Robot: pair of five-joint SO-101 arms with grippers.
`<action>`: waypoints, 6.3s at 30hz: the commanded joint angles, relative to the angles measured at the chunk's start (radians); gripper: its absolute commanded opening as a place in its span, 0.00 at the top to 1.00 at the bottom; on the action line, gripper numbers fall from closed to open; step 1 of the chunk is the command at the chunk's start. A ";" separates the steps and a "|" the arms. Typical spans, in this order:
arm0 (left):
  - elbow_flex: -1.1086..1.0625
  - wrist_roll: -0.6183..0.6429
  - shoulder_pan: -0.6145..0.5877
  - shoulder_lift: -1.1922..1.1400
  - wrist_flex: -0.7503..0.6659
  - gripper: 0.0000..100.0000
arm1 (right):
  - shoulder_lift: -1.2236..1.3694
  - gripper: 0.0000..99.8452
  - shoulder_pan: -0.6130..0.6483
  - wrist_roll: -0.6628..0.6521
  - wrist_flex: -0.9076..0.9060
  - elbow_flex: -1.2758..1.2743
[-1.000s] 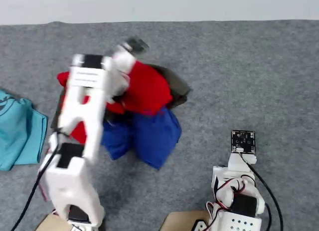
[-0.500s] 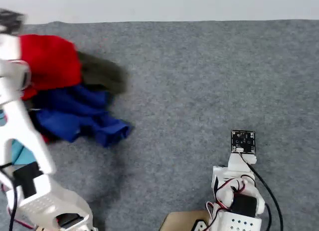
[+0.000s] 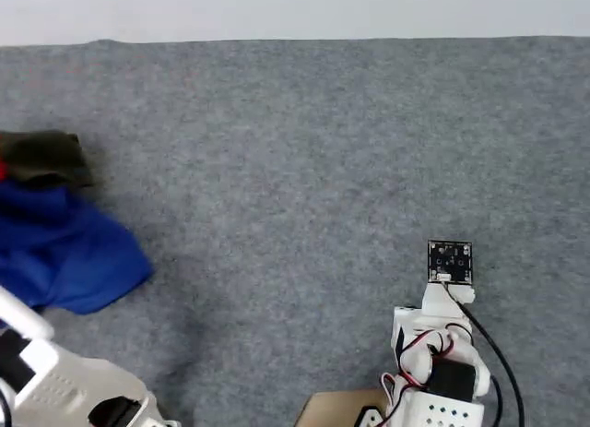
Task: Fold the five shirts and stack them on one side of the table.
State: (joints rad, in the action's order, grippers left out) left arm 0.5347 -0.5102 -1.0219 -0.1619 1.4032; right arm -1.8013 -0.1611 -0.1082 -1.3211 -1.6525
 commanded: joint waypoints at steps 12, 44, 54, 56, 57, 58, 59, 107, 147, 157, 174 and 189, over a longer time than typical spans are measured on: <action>0.122 -0.138 0.000 0.130 0.087 0.68 | -0.008 0.99 0.002 -0.006 0.015 -0.031; 0.124 -0.124 0.163 0.149 -0.100 1.00 | -0.008 0.99 0.002 -0.006 0.015 -0.031; 0.180 0.034 0.126 0.249 -0.253 0.99 | -0.008 0.99 0.002 -0.006 0.015 -0.031; 0.156 0.031 0.101 0.236 -0.252 0.99 | -0.008 0.99 0.002 -0.006 0.015 -0.031; 0.133 0.023 0.095 0.229 -0.252 0.99 | -0.008 0.99 0.002 -0.006 0.015 -0.031; 0.110 -0.003 0.087 0.222 -0.252 0.98 | -0.008 0.99 0.002 -0.006 0.015 -0.031; 0.085 -0.043 0.080 0.216 -0.244 0.95 | -0.008 0.99 0.002 -0.006 0.015 -0.031; -0.624 -0.436 0.092 0.236 -0.489 1.00 | -0.008 0.99 0.002 -0.006 0.015 -0.031; -0.041 0.184 1.119 0.560 -0.689 0.99 | -0.008 0.99 0.002 -0.006 0.015 -0.031; -0.102 0.112 1.353 0.341 -0.511 0.99 | -0.008 0.99 0.002 -0.006 0.015 -0.031; -0.545 -0.003 0.910 0.161 0.081 0.99 | -0.008 0.99 0.002 -0.006 0.015 -0.031; -0.573 -0.002 0.735 0.163 0.322 0.99 | -0.008 0.99 0.004 -0.006 0.015 -0.031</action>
State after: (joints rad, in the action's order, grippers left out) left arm -0.0453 -0.4994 -0.2547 -0.0146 1.6655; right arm -1.8013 -0.1611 -0.1082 -1.3211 -1.6525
